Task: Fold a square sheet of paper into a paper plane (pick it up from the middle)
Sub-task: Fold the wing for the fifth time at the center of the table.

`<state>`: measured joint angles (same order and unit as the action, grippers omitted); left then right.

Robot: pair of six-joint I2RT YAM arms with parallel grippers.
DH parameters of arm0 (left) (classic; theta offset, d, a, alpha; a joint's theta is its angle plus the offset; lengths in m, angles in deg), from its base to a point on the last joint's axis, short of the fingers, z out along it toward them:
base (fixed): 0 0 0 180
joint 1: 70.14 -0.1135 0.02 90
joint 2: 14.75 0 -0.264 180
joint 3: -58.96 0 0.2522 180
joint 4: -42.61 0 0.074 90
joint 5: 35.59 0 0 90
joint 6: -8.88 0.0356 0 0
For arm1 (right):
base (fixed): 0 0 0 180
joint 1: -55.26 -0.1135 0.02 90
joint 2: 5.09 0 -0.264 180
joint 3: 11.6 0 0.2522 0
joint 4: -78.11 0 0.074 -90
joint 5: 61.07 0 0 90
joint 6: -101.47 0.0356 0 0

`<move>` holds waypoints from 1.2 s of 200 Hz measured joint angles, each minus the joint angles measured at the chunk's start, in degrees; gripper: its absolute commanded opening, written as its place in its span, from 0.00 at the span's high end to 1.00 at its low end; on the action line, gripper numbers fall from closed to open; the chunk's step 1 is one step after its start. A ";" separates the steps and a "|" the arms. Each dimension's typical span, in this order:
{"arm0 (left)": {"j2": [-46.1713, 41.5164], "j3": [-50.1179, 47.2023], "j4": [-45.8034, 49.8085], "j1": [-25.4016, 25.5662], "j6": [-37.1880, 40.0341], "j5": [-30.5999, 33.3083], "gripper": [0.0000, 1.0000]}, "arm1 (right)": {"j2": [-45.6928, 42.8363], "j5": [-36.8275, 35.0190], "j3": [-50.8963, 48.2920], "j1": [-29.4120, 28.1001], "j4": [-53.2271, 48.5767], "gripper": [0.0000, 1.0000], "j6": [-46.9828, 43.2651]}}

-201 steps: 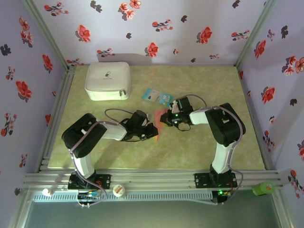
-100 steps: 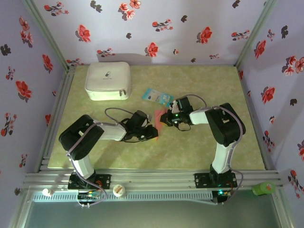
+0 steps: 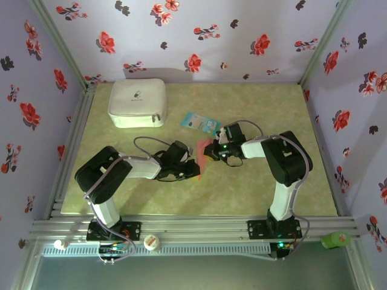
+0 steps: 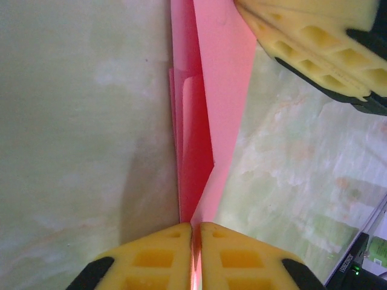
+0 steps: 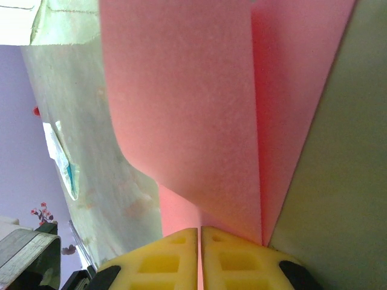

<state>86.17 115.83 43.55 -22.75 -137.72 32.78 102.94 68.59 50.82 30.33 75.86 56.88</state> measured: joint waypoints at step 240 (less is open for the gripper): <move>-0.81 -1.70 -0.15 0.66 1.40 -5.49 0.79 | 0.00 -0.68 0.63 -0.22 -1.62 0.90 -1.09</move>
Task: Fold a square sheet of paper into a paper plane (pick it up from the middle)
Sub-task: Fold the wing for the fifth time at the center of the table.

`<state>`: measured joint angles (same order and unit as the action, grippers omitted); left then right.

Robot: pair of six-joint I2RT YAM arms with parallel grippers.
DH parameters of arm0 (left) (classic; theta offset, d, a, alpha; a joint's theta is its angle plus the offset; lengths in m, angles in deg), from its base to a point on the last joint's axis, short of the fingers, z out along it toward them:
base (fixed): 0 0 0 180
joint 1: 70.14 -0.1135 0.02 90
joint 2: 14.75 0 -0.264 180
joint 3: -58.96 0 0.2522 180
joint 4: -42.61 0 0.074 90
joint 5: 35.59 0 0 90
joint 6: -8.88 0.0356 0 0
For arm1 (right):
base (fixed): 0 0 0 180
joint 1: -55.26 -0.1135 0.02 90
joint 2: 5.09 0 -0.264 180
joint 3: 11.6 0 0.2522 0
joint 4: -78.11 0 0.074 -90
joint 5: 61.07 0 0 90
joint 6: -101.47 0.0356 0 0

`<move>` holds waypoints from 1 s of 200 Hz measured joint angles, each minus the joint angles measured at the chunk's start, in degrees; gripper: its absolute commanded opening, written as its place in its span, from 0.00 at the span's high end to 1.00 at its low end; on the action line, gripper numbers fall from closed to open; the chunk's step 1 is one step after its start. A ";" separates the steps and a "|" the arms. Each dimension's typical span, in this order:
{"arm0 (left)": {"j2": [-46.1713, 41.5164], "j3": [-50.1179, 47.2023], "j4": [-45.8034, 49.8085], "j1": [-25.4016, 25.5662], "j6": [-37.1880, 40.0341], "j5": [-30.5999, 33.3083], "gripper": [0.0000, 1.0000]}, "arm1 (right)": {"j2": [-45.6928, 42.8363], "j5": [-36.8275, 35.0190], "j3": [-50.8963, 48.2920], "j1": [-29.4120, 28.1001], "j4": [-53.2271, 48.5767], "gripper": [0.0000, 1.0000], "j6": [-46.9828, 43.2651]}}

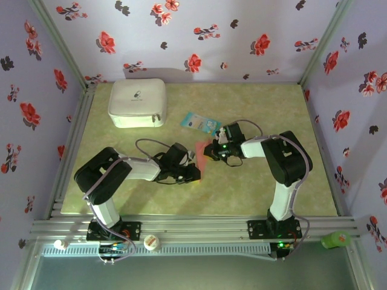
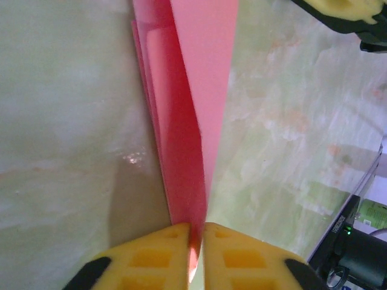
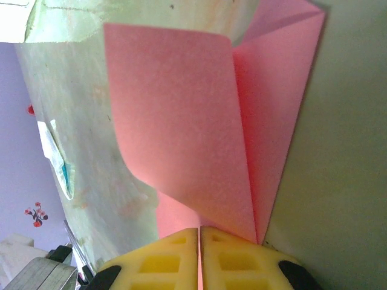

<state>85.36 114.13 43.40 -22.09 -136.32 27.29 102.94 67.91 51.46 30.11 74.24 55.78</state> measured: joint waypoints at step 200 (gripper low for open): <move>5.16 10.01 0.72 -1.55 -0.09 -1.05 0.98 | 0.00 -0.85 0.90 -0.42 -1.86 0.90 -0.44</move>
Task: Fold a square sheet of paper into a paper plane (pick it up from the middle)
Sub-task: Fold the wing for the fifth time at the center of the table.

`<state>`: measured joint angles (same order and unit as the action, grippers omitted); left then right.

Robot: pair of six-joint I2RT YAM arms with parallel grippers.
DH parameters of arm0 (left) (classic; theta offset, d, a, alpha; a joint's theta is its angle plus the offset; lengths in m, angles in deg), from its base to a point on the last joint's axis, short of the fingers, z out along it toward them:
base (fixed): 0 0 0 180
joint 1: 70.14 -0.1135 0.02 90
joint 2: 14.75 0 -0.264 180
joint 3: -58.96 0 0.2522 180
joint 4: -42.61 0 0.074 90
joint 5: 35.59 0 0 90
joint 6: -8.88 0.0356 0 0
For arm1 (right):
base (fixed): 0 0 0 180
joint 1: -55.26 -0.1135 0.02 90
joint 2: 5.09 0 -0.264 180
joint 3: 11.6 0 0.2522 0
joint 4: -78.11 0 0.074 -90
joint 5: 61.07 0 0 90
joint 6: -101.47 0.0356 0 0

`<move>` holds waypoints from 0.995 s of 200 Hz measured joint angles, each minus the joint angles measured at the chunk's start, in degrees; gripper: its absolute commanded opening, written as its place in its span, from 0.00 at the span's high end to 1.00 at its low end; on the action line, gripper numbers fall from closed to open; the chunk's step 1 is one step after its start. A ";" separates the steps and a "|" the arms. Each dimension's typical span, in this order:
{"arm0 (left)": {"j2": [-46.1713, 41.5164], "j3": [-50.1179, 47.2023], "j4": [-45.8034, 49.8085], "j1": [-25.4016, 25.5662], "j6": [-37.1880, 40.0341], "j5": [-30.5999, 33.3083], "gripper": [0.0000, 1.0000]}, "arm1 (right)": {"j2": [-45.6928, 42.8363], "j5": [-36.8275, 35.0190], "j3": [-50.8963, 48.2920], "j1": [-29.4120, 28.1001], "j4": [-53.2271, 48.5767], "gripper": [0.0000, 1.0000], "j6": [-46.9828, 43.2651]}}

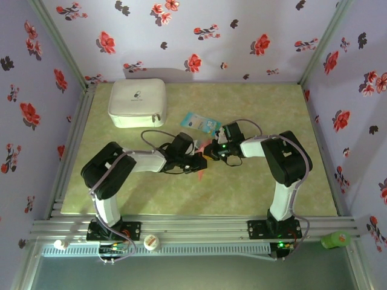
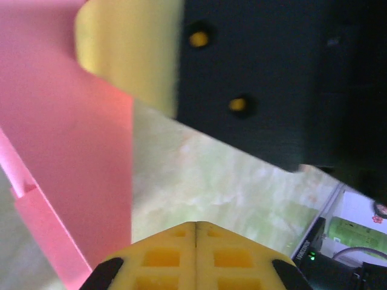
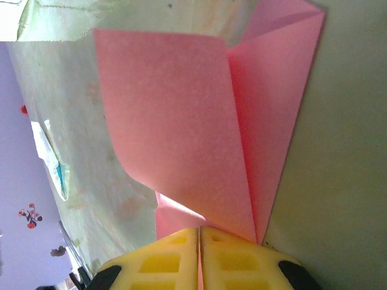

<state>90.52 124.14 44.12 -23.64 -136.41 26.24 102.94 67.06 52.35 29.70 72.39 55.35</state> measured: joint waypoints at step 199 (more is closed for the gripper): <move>-0.98 -6.60 -3.26 2.32 -0.68 -0.42 0.96 | 0.00 -0.22 0.04 0.00 -0.26 0.90 -0.26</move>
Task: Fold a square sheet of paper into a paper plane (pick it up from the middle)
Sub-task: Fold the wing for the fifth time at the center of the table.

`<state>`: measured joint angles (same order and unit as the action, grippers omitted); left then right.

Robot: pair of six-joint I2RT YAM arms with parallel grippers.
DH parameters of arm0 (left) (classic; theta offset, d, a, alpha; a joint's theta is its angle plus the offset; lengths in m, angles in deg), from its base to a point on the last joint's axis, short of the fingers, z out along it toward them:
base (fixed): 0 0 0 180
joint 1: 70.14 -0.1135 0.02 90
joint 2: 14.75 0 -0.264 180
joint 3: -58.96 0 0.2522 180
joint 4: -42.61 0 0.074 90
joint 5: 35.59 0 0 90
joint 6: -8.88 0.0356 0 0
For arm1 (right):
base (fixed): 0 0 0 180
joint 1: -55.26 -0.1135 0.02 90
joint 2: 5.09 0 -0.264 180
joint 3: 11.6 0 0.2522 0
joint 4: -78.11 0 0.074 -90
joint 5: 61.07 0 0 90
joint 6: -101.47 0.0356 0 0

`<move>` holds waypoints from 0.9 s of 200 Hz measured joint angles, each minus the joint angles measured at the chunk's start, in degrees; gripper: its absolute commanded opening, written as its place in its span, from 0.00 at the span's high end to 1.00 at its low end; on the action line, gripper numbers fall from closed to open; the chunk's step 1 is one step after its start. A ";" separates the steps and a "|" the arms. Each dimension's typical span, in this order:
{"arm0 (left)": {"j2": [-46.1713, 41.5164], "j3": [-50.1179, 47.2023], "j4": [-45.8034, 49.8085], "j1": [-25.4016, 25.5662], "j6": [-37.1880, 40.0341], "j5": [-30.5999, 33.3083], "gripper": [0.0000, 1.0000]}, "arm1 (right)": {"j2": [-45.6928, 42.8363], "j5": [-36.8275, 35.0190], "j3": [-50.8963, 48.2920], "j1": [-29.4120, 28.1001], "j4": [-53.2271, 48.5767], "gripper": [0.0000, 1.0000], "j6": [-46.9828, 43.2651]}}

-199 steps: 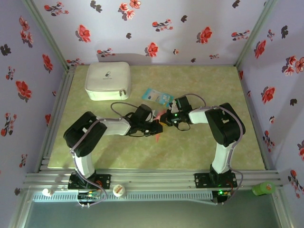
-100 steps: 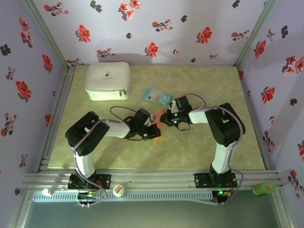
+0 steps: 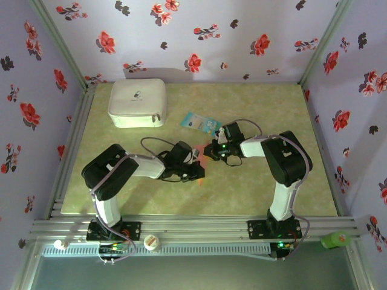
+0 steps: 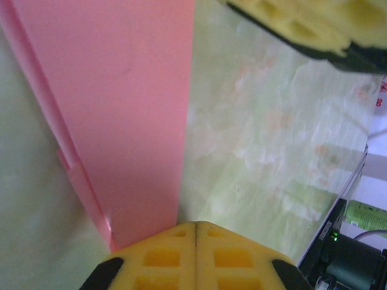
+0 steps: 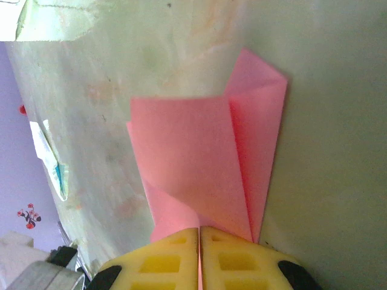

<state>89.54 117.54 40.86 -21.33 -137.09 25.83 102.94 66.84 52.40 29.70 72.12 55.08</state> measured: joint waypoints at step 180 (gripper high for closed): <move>-2.32 -1.51 3.63 0.70 2.58 0.68 1.00 | -7.32 -2.05 0.48 -0.70 -7.91 0.87 -3.21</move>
<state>87.22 116.03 44.49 -20.63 -134.51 26.51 95.62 64.79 52.88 29.00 64.21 51.87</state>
